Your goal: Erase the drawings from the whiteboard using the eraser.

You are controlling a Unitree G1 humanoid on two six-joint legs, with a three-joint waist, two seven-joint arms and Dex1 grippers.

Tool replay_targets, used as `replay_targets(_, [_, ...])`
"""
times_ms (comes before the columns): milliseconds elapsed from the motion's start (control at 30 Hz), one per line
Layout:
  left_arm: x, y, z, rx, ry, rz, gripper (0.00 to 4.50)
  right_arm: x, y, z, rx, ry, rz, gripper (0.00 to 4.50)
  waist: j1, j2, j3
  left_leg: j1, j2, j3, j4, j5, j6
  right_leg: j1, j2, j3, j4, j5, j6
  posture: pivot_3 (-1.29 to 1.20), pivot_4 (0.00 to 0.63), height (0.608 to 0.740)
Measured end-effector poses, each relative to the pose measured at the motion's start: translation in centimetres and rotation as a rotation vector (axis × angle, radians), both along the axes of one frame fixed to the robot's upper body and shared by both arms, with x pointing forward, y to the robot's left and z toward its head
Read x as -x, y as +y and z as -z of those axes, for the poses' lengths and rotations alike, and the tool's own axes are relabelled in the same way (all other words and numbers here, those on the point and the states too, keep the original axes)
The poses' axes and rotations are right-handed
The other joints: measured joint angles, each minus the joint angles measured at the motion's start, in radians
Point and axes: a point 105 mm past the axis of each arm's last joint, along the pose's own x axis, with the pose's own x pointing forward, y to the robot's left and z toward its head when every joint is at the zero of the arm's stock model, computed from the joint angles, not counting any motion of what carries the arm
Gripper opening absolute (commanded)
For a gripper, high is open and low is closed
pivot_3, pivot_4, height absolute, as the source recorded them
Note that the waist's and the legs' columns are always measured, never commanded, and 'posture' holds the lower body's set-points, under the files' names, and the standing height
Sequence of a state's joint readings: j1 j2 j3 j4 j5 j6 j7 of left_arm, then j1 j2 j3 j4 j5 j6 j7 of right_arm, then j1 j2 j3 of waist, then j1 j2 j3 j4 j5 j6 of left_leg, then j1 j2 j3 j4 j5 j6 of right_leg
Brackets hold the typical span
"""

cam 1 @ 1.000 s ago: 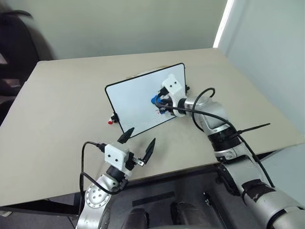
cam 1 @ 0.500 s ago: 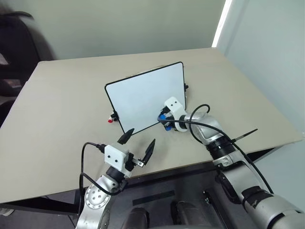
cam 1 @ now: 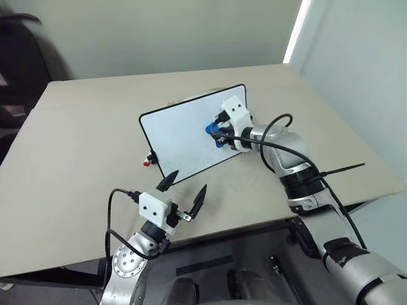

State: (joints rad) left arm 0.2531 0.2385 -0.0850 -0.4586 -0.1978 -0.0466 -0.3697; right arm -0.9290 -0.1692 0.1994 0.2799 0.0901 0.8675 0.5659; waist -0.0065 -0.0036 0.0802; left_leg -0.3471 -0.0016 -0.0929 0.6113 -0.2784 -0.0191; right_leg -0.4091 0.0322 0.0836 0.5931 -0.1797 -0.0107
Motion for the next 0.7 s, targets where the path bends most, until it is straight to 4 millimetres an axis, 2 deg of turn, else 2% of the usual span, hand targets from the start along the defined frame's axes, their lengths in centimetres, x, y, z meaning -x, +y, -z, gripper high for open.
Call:
replay_targets(33, [0.0, 0.0, 0.0, 0.0, -0.001, 0.0, 4.5, 0.1, 0.0, 0.6, 0.006, 0.013, 0.001, 0.71, -0.001, 0.0, 0.0, 0.0, 0.0, 0.0, 0.0, 0.0, 0.0, 0.0, 0.0, 0.0, 0.0, -0.004, 0.007, 0.0, 0.15, 0.739])
replay_targets(167, [-0.1, 0.0, -0.2, 0.0, -0.009, 0.002, 4.5, 0.4, -0.2, 3.8, 0.019, 0.113, 0.02, 0.71, -0.003, 0.001, 0.001, 0.0, 0.0, 0.0, -0.001, -0.001, -0.002, -0.002, 0.0, 0.0, 0.001, -0.005, 0.008, 0.0, 0.15, 0.739])
replay_targets(267, [-0.1, 0.0, -0.2, -0.001, -0.009, 0.003, 4.5, 0.4, -0.5, 4.5, 0.028, 0.135, 0.038, 0.71, -0.003, 0.001, 0.001, -0.002, 0.0, 0.0, 0.0, -0.002, -0.003, -0.008, 0.0, 0.0, 0.0, -0.004, 0.007, 0.0, 0.15, 0.739])
replay_targets(467, [-0.2, 0.0, -0.2, -0.008, -0.009, 0.007, 4.5, 0.1, -2.3, 4.1, 0.056, 0.123, 0.078, 0.71, 0.005, 0.001, 0.003, -0.005, 0.0, 0.0, 0.0, -0.001, -0.004, -0.008, 0.0, 0.0, 0.0, -0.003, 0.006, 0.0, 0.15, 0.739])
replay_targets(700, [-0.5, -0.3, 0.2, -0.012, 0.001, 0.022, 4.5, 1.3, -6.3, 1.2, 0.087, 0.016, 0.136, 0.71, 0.013, 0.0, 0.002, -0.003, 0.0, 0.0, 0.001, 0.001, -0.001, -0.003, 0.0, 0.0, 0.0, 0.004, 0.002, 0.0, 0.15, 0.739])
